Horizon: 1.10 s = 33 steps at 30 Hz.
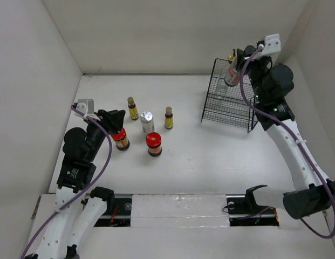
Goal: Organize the condiment bottles
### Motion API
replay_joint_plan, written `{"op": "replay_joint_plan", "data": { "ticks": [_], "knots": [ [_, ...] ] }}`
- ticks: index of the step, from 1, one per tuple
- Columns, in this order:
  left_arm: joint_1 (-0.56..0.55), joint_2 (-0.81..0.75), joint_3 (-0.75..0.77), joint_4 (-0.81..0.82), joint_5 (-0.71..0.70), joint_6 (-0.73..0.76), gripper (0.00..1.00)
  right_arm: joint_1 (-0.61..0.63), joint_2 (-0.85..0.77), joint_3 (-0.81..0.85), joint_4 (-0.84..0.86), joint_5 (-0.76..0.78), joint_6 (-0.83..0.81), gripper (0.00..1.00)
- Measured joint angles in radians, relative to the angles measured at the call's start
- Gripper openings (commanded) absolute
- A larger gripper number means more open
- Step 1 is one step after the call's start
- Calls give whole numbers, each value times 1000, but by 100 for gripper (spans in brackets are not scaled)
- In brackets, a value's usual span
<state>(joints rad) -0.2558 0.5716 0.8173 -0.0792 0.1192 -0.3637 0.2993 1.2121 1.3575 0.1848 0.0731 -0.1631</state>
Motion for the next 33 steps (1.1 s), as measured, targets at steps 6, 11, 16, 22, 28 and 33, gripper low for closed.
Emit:
{"op": "replay_joint_plan", "data": {
  "ticks": [6,11,16,22,28,33],
  "knots": [
    [0,0,0,0,1,0,31,-142,161,140,-114,16,0,13],
    [0,0,0,0,1,0,31,-220,249,222,-166,7,3,13],
    [0,0,0,0,1,0,31,-286,314,304,-173,-8,5,13],
    [0,2,0,0,1,0,31,-335,363,332,-175,-54,39,12],
    [0,2,0,0,1,0,31,-327,366,319,-172,-113,77,12],
    [0,2,0,0,1,0,31,-316,370,317,-171,-127,85,10]
  ]
}}
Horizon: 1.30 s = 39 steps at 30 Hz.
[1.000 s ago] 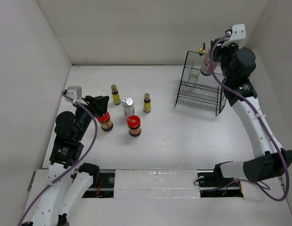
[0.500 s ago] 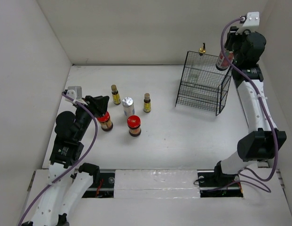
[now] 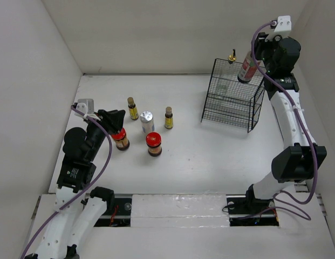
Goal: Organize the condiment bottles
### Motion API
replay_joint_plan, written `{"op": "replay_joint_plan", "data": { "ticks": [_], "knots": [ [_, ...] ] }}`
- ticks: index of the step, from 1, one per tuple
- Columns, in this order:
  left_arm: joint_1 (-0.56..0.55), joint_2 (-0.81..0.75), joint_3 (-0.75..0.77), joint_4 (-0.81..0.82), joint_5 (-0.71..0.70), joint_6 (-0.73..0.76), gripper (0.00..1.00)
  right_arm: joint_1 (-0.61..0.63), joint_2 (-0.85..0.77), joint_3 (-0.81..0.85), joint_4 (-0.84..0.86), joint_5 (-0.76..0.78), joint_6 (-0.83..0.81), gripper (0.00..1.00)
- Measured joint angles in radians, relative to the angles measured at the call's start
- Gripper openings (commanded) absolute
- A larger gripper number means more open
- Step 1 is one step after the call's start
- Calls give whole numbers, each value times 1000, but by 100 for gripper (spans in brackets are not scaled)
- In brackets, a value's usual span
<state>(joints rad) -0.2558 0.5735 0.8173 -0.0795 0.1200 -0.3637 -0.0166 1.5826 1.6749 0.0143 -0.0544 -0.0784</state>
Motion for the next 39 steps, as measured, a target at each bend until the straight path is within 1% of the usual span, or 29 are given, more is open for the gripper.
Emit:
{"op": "replay_joint_plan", "data": {
  "ticks": [6,14,18,21,25,27,28,35,36,37,39],
  "knots": [
    [0,0,0,0,0,0,31,-11,61,49,6,-6,1,10],
    [0,0,0,0,0,0,31,-36,93,37,48,-5,0,10],
    [0,5,0,0,0,0,31,-43,95,3,97,-5,1,10],
    [0,8,0,0,0,0,31,-45,95,-52,147,-3,8,10],
    [0,9,0,0,0,0,31,-48,98,-137,175,6,31,10],
    [0,9,0,0,0,0,31,-48,99,-170,183,14,39,13],
    [0,9,0,0,0,0,31,-48,99,-185,185,19,46,13],
    [0,8,0,0,0,0,31,-49,104,-258,198,41,91,25],
    [0,8,0,0,0,0,31,-49,109,-264,204,43,99,27],
    [0,7,0,0,0,0,31,-49,115,-266,204,46,105,32],
    [0,7,0,0,0,0,31,-49,133,-266,206,49,114,37]
  ]
}}
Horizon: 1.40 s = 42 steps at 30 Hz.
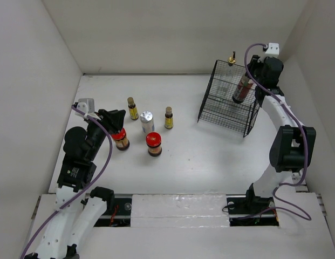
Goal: Organize the condiment bottles
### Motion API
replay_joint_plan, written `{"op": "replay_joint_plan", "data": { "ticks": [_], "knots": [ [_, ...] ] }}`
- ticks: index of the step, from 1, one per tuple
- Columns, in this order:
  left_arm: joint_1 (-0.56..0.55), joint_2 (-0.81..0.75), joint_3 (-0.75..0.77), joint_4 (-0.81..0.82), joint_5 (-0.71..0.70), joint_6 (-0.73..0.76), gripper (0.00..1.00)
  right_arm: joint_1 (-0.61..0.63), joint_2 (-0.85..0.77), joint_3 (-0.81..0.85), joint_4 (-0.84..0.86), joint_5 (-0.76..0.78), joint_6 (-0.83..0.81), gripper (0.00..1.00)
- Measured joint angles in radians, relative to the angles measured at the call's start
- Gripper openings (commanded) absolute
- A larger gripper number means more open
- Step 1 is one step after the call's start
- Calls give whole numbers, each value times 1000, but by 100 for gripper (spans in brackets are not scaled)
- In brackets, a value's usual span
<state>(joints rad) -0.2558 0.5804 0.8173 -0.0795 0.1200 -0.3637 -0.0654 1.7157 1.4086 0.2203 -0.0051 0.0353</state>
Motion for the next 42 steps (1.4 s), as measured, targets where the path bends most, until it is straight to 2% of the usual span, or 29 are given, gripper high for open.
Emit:
{"op": "replay_joint_plan", "data": {
  "ticks": [4,5,9,12,17,20,21,22,23,25,26,28,29,32,33,34,37,42],
  "knots": [
    [0,0,0,0,0,0,31,-6,36,-1,4,-2,16,52],
    [0,0,0,0,0,0,31,-6,40,-1,15,-2,19,61],
    [0,0,0,0,0,0,31,-11,41,4,43,-6,26,77],
    [0,0,0,0,0,0,31,-19,39,20,42,-18,31,85],
    [0,0,0,0,0,0,31,-20,-31,24,32,-32,32,87],
    [0,-3,0,0,0,0,34,14,-127,23,27,-47,14,77],
    [0,-4,0,0,0,0,34,36,-160,20,30,-56,7,69],
    [0,-5,0,0,0,-1,34,69,-198,12,36,-68,-2,59],
    [0,-6,0,0,0,-1,35,108,-237,-2,41,-88,-10,37],
    [0,-8,0,0,-1,-2,35,201,-303,-45,60,-129,-23,17],
    [0,-8,0,0,-2,-1,35,252,-330,-77,72,-149,-35,11],
    [0,-8,0,0,-3,-1,35,375,-359,-146,85,-196,-56,10],
    [0,-8,0,0,-4,-1,35,435,-362,-183,85,-221,-69,11],
    [0,-7,0,0,-5,-1,35,595,-341,-296,68,-301,-114,52],
    [0,-7,0,0,-5,-1,35,637,-334,-335,48,-326,-132,77],
    [0,-6,0,0,-5,-2,35,679,-330,-370,28,-349,-149,84],
    [0,-7,0,0,-5,-1,35,777,-329,-443,-29,-378,-209,98],
    [0,-7,0,0,-3,-1,35,890,-316,-467,-55,-380,-270,100]
  ]
}}
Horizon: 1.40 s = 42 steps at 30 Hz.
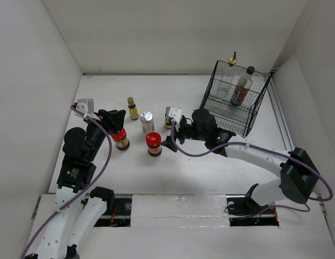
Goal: Organize the condiment bottles
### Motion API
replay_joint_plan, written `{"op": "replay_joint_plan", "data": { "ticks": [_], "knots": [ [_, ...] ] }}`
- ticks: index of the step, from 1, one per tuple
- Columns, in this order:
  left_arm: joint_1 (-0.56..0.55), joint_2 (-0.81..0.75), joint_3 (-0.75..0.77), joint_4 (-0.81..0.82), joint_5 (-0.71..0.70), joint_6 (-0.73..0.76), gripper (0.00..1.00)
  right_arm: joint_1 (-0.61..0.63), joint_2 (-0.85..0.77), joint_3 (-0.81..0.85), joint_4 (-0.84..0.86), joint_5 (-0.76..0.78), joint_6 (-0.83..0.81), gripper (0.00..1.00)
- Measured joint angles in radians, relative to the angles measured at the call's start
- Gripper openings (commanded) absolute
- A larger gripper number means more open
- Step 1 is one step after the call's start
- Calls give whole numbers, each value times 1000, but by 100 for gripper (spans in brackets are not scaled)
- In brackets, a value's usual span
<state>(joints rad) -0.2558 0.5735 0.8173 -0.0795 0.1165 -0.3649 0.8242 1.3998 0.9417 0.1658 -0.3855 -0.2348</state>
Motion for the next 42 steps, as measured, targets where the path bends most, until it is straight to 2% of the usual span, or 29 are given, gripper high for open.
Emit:
{"op": "replay_joint_plan", "data": {
  "ticks": [9,13,15,17,20,22,23,26,28,33,38,42],
  "knots": [
    [0,-3,0,0,0,0,35,54,254,98,3,34,-39,100],
    [0,-10,0,0,1,0,35,56,309,115,23,38,-39,100],
    [0,-11,0,0,2,0,35,60,318,117,44,39,-34,96],
    [0,-11,0,0,3,0,35,61,323,117,84,37,-18,85],
    [0,-11,0,0,5,0,35,65,330,107,174,38,23,82],
    [0,-11,0,0,7,0,35,66,339,100,237,35,51,74],
    [0,-11,0,0,7,0,35,66,343,93,265,28,62,63],
    [0,-11,0,0,8,0,35,66,348,82,303,26,83,47],
    [0,-11,0,0,8,0,35,66,347,73,316,26,85,46],
    [0,-11,0,0,8,0,35,65,248,14,243,44,85,45],
    [0,-10,0,0,8,0,35,39,46,-8,95,53,86,42],
    [0,-10,0,0,8,0,35,-31,-109,8,31,100,85,40]
  ]
}}
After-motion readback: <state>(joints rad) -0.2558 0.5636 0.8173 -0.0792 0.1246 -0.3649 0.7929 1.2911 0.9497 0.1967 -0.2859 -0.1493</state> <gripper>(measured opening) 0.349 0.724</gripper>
